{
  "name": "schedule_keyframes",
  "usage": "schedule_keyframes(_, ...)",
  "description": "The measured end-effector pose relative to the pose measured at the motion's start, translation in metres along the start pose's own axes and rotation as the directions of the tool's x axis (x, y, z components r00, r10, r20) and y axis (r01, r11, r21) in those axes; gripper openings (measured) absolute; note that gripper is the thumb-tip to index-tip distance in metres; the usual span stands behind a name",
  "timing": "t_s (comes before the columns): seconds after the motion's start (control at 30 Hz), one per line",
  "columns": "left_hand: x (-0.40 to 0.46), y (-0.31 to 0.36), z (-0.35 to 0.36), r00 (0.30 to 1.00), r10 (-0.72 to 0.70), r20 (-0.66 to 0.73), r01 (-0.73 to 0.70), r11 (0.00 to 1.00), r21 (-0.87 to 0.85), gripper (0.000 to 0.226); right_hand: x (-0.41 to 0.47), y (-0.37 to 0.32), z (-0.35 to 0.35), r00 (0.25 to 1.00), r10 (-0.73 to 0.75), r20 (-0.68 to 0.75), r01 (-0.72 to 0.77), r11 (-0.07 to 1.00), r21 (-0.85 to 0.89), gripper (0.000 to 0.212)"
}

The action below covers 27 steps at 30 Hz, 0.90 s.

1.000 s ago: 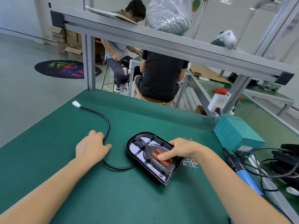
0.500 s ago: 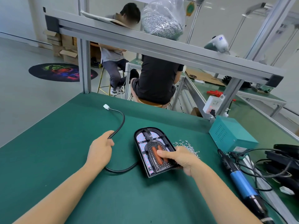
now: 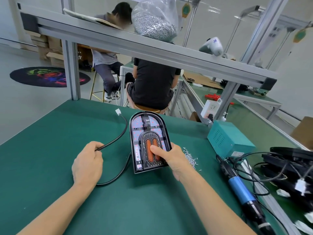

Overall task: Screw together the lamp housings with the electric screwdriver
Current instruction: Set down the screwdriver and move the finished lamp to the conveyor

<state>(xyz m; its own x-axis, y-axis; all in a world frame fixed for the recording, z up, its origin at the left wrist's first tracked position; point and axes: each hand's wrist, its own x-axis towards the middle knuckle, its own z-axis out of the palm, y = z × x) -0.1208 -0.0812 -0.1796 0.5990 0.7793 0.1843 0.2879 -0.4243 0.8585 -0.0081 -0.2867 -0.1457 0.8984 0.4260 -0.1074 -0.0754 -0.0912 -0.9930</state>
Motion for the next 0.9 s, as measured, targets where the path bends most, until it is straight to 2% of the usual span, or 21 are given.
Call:
schedule_keyframes(0.13, 0.001, 0.003, -0.003, 0.999, 0.03, -0.032, -0.028, 0.998, 0.056, 0.025, 0.004, -0.004, 0.006, 0.996, -0.088, 0.007, 0.088, 0.994, -0.064, 0.028)
schedule_keyframes(0.3, 0.001, 0.013, -0.007, 0.986, 0.136, -0.094, -0.126, 0.987, 0.1, 0.03, 0.007, -0.015, 0.019, 0.976, -0.209, 0.059, 0.215, 0.968, -0.132, 0.033)
schedule_keyframes(0.47, 0.012, 0.013, -0.015, 0.972, 0.212, -0.106, -0.213, 0.977, -0.005, 0.037, 0.006, -0.029, 0.03, 0.955, -0.271, 0.12, 0.291, 0.933, -0.21, 0.045)
schedule_keyframes(0.57, 0.021, 0.015, -0.021, 0.97, 0.231, -0.07, -0.239, 0.96, -0.143, 0.042, 0.004, -0.038, 0.032, 0.921, -0.348, 0.173, 0.384, 0.883, -0.27, 0.056)
schedule_keyframes(0.67, 0.034, 0.025, -0.027, 0.962, 0.274, -0.002, -0.262, 0.92, -0.291, 0.038, 0.001, -0.047, 0.033, 0.895, -0.381, 0.23, 0.436, 0.857, -0.276, 0.065)
schedule_keyframes(0.77, 0.048, 0.039, -0.033, 0.936, 0.351, 0.023, -0.319, 0.877, -0.359, 0.047, -0.003, -0.057, 0.033, 0.879, -0.417, 0.23, 0.463, 0.863, -0.204, 0.07)
schedule_keyframes(0.83, 0.057, 0.05, -0.036, 0.915, 0.402, 0.037, -0.365, 0.863, -0.348, 0.052, -0.007, -0.063, 0.032, 0.876, -0.438, 0.201, 0.474, 0.857, -0.201, 0.061)
schedule_keyframes(0.9, 0.065, 0.064, -0.038, 0.898, 0.435, 0.067, -0.388, 0.855, -0.345, 0.061, -0.01, -0.07, 0.03, 0.853, -0.497, 0.158, 0.518, 0.772, -0.369, 0.048)
